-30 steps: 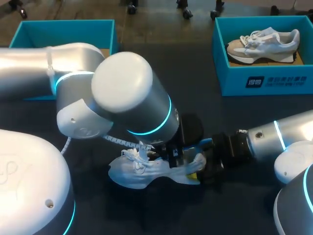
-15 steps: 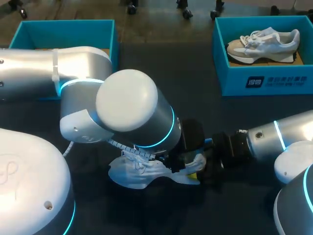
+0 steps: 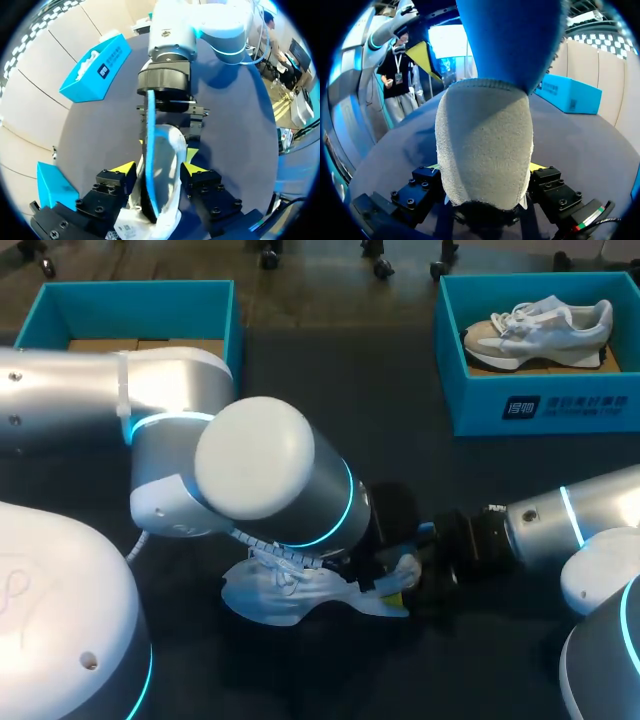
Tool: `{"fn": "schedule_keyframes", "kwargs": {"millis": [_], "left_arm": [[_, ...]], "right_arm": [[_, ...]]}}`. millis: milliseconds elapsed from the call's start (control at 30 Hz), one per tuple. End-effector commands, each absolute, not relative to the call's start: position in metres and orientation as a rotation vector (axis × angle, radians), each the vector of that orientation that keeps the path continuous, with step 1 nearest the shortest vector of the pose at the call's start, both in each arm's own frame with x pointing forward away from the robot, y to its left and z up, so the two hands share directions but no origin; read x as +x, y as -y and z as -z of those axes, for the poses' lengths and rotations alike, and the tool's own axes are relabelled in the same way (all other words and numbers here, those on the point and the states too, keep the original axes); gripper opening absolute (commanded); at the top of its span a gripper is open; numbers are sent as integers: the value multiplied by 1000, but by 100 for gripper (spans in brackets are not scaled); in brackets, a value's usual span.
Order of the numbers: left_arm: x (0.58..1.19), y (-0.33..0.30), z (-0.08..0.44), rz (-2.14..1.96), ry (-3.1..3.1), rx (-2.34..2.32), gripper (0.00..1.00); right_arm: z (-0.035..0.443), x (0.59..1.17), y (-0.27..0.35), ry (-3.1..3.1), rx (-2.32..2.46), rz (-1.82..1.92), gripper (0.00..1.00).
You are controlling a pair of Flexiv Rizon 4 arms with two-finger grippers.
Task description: Take the shoe out of the shoebox, open the shoe tongue, remove and reinsert the insole, then place the shoe into the shoebox
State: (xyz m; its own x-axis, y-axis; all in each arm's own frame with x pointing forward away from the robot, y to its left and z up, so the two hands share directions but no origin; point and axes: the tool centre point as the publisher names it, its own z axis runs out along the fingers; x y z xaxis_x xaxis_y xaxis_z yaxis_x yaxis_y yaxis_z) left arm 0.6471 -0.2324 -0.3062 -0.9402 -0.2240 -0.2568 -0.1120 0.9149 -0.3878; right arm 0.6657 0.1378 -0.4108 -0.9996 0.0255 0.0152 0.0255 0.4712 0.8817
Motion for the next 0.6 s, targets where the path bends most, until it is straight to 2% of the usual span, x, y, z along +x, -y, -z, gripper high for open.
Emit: {"fn": "schedule_keyframes", "kwargs": {"millis": [33, 333, 600], "left_arm": [[655, 228, 313, 594, -2790, -261, 50], [673, 230, 324, 640, -2849, -271, 51], [676, 230, 328, 667, -2860, -261, 42]], "right_arm": [[410, 665, -140, -2699, 48, -1606, 0], [410, 665, -140, -2699, 48, -1606, 0], [410, 665, -140, -2699, 48, -1606, 0]]}}
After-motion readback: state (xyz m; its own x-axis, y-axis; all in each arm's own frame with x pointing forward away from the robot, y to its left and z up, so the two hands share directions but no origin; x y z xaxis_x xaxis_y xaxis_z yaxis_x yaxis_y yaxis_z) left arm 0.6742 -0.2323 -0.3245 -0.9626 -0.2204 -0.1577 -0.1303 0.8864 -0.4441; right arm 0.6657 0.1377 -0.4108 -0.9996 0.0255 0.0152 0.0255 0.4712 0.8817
